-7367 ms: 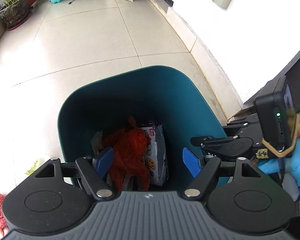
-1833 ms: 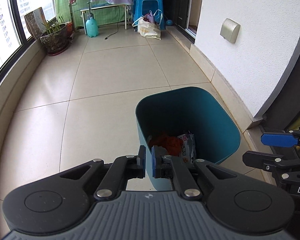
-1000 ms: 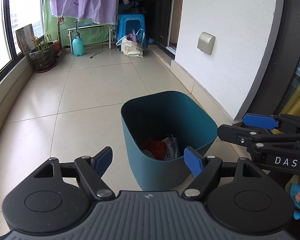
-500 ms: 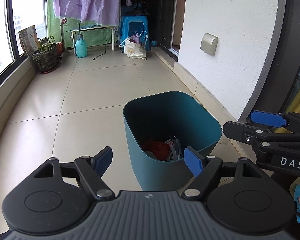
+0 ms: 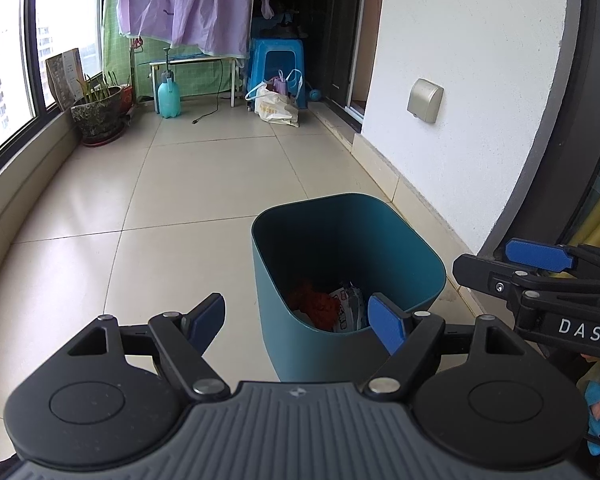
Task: Collect trash
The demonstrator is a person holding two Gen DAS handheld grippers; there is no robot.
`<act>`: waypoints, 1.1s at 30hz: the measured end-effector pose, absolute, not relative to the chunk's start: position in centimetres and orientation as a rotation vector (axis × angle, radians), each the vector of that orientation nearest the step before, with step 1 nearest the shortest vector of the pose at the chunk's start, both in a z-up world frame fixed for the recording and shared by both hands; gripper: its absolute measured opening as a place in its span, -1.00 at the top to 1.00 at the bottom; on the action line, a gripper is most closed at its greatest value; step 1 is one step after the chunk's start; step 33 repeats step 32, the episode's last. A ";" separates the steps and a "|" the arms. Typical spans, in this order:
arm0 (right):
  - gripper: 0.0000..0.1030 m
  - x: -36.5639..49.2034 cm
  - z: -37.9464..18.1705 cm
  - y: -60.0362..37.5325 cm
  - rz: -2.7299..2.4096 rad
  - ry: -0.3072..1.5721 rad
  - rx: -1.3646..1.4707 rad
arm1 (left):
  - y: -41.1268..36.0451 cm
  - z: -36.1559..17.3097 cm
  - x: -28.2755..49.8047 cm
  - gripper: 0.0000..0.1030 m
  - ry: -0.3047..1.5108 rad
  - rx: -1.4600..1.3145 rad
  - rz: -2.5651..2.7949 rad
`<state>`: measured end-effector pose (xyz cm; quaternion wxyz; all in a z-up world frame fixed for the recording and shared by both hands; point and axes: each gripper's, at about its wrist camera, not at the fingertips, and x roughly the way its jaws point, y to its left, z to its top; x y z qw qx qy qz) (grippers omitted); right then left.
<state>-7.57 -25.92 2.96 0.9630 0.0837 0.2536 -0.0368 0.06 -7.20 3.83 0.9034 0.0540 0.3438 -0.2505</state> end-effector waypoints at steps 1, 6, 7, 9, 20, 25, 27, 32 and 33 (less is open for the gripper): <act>-0.40 -7.6 2.9 -25.9 -0.075 0.516 0.167 | -7.1 3.9 0.1 -0.53 0.710 0.109 -0.521; -0.40 -7.3 3.0 -25.8 -0.084 0.524 0.174 | -6.9 4.1 -0.2 -0.53 0.699 0.103 -0.532; -0.40 -7.2 3.0 -25.8 -0.086 0.529 0.173 | -6.8 4.1 -0.2 -0.53 0.697 0.103 -0.535; -0.40 -7.1 3.0 -25.6 -0.091 0.533 0.169 | -6.8 4.2 -0.3 -0.53 0.692 0.103 -0.540; -0.40 -7.0 3.2 -25.0 -0.058 0.532 0.148 | -6.7 4.3 -0.6 -0.53 0.679 0.113 -0.551; -0.40 -7.0 3.3 -24.8 -0.054 0.530 0.144 | -6.5 4.5 -0.6 -0.53 0.667 0.110 -0.548; -0.40 -7.0 3.3 -24.8 -0.051 0.529 0.143 | -6.3 4.6 -0.7 -0.53 0.664 0.109 -0.547; -0.40 -7.0 3.1 -24.9 -0.049 0.530 0.139 | -6.2 4.7 -0.7 -0.53 0.665 0.108 -0.550; -0.40 -7.0 3.1 -24.9 -0.049 0.530 0.139 | -6.2 4.7 -0.7 -0.53 0.665 0.108 -0.550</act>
